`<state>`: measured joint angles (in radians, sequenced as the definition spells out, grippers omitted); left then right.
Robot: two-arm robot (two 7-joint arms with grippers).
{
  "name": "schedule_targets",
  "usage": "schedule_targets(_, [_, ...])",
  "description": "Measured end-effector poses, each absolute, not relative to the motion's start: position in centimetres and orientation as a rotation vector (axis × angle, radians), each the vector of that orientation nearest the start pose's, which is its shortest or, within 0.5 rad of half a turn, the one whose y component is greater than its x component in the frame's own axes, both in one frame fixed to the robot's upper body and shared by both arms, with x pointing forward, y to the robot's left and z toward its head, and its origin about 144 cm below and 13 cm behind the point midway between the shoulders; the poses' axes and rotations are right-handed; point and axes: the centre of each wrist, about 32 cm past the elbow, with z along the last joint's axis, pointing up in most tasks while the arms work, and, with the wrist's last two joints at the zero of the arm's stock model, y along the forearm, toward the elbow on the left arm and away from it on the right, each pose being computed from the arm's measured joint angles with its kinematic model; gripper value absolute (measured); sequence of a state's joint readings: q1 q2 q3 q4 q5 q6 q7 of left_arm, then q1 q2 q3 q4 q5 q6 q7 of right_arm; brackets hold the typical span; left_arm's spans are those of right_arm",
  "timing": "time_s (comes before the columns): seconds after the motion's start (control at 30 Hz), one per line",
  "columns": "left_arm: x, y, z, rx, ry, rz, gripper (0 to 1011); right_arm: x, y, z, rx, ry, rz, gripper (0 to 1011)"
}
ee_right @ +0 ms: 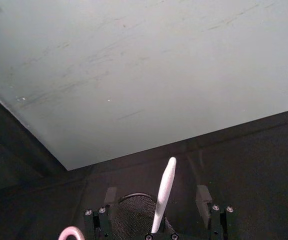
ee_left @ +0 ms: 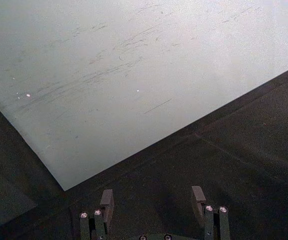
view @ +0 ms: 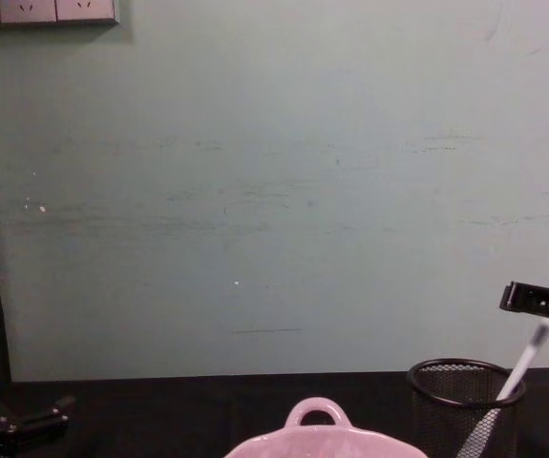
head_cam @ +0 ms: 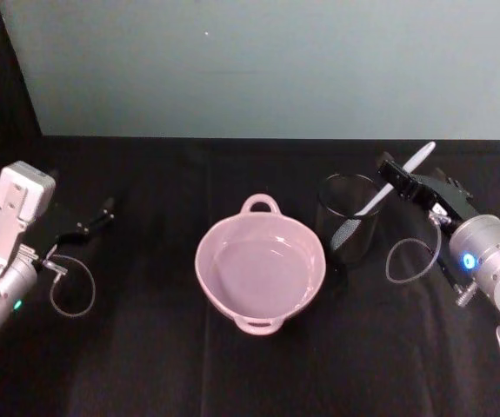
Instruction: Use the one hand to pick up the spoon and stir the clear water in the bowl.
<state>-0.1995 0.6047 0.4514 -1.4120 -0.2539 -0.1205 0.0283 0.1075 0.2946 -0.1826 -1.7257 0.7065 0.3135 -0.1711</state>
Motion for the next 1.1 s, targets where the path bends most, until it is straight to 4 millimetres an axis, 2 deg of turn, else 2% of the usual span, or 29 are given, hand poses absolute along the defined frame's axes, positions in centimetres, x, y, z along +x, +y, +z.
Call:
schedule_targets(0.5, [48.9, 31.0, 114.0, 0.304, -0.285, 1.248, 1011, 49.2, -24.1, 121.1, 0.133, 0.405, -1.420, 1003])
schedule_targets(0.8, [48.9, 31.0, 114.0, 0.304, -0.285, 1.248, 1011, 49.2, -24.1, 121.1, 0.137, 0.402, -1.417, 995])
schedule_targets(1.0, [48.9, 31.0, 114.0, 0.304, -0.285, 1.248, 1011, 49.2, -24.1, 121.1, 0.136, 0.403, -1.417, 883])
schedule_targets(1.03, [48.9, 31.0, 114.0, 0.304, -0.285, 1.248, 1011, 49.2, -24.1, 121.1, 0.136, 0.403, -1.417, 826])
schedule_targets(1.1, [48.9, 31.0, 114.0, 0.305, -0.285, 1.248, 1011, 49.2, -24.1, 121.1, 0.136, 0.404, -1.418, 790])
